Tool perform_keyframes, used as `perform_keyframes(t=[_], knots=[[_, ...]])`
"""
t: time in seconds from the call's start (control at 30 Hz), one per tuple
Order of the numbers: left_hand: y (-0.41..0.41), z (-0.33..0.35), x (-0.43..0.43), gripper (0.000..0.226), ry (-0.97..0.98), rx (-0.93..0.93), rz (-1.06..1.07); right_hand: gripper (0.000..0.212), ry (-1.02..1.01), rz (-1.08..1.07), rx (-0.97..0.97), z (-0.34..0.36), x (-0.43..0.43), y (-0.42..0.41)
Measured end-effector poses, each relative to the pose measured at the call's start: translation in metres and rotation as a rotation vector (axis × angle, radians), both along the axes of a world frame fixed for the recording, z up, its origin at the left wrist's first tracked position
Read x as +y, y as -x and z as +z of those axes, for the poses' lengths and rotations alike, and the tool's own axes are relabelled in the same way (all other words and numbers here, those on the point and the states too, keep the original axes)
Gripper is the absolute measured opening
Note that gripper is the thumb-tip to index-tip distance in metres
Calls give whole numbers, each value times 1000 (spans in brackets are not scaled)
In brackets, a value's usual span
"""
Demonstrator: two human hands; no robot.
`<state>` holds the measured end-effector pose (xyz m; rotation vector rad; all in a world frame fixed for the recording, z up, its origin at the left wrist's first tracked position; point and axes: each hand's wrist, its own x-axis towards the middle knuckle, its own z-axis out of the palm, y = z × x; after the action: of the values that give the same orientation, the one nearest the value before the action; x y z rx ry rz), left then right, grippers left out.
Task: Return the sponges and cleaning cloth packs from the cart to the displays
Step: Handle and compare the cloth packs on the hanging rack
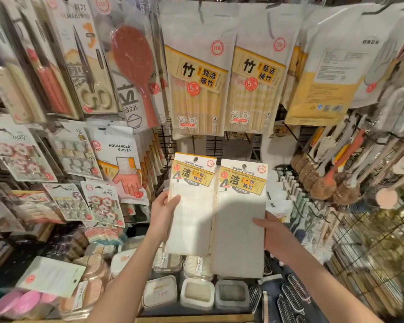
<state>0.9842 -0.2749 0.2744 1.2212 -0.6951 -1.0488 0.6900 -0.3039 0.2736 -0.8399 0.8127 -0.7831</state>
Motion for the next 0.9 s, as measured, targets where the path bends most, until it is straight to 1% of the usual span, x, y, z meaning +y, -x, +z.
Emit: perform_keyframes(t=[0.13, 0.2, 0.27, 0.33, 0.4, 0.47, 0.57, 0.6, 0.67, 0.7, 0.8, 0.9], knots=[[2, -3, 1, 21, 1, 8, 44, 58, -15, 0, -17, -2, 0, 1], [-1, -4, -3, 20, -16, -12, 87, 64, -14, 18, -30, -4, 0, 2], [-3, -2, -12, 15, -54, -50, 114, 70, -14, 24, -28, -4, -1, 2], [-5, 2, -25, 13, -112, -103, 129, 70, -11, 31, -23, -4, -2, 1], [-8, 7, -41, 18, -169, -86, 152, 66, -8, 34, -12, -3, -3, -2], [-12, 13, -57, 24, -259, -83, 133, 60, -3, 40, -4, -1, -5, -6], [-17, 19, -73, 39, -344, -178, -7, 54, 3, 53, 34, 8, -6, -22], [-15, 23, -74, 44, -353, -212, -9, 53, -2, 52, 47, 9, -7, -29], [-12, 30, -71, 50, -309, -239, 39, 52, -24, 30, 57, 11, -11, -45], [-12, 33, -67, 50, -265, -240, 56, 50, -32, 20, 57, 10, -13, -53], [-21, 30, -49, 43, -164, -208, 47, 46, -24, 54, 95, 8, -14, -78], [-32, 29, -31, 28, -119, -173, 40, 31, 21, 85, 148, 11, -12, -100]])
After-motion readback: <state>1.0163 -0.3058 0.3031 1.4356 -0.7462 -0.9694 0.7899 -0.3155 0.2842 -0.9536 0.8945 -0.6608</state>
